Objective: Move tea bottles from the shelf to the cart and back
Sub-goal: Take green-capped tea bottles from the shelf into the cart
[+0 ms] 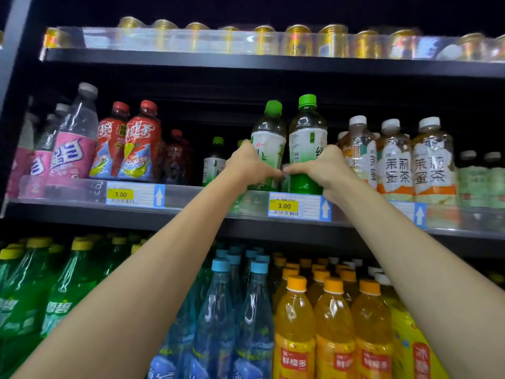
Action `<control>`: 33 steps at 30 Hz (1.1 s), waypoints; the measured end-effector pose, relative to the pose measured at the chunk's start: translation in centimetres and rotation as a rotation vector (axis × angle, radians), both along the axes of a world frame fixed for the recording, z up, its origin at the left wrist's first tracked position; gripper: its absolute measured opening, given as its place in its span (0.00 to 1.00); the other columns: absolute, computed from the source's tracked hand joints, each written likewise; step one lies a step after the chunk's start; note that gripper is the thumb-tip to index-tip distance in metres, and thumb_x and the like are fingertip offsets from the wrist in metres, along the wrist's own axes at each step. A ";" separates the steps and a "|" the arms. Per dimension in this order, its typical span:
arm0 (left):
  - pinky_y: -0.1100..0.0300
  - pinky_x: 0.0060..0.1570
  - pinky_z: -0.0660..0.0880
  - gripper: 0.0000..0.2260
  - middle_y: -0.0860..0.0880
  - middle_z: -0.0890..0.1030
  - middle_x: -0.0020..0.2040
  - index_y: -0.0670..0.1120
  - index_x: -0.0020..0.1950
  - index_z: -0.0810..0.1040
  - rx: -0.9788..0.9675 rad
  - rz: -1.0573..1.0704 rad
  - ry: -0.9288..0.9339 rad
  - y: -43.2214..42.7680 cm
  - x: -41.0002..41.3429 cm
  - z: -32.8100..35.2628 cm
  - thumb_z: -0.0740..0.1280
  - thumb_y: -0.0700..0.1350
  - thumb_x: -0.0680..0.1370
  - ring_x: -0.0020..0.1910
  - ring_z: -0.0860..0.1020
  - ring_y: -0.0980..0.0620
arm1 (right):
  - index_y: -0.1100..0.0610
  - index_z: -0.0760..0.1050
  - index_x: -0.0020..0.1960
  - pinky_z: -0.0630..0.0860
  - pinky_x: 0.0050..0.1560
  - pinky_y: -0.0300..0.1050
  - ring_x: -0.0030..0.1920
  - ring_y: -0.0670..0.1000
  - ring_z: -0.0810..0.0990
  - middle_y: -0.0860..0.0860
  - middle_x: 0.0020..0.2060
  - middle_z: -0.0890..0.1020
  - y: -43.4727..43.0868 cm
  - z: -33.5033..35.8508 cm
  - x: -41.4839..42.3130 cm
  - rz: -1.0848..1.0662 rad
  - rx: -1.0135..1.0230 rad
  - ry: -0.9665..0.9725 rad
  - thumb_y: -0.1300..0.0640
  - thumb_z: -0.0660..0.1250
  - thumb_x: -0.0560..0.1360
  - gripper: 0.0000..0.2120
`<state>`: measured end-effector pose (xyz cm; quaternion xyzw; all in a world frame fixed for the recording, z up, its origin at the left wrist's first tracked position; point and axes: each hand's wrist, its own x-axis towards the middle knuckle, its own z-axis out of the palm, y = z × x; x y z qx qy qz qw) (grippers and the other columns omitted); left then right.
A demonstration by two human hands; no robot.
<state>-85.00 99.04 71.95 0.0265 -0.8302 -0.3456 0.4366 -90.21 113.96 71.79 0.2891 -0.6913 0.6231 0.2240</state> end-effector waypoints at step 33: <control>0.63 0.33 0.74 0.16 0.49 0.81 0.53 0.44 0.56 0.80 -0.205 -0.029 -0.289 -1.4 3.2 1.2 0.78 0.46 0.72 0.40 0.78 0.53 | 0.60 0.76 0.58 0.81 0.53 0.60 0.54 0.58 0.80 0.56 0.51 0.82 2.2 0.6 1.8 -0.192 0.373 -0.017 0.62 0.82 0.63 0.27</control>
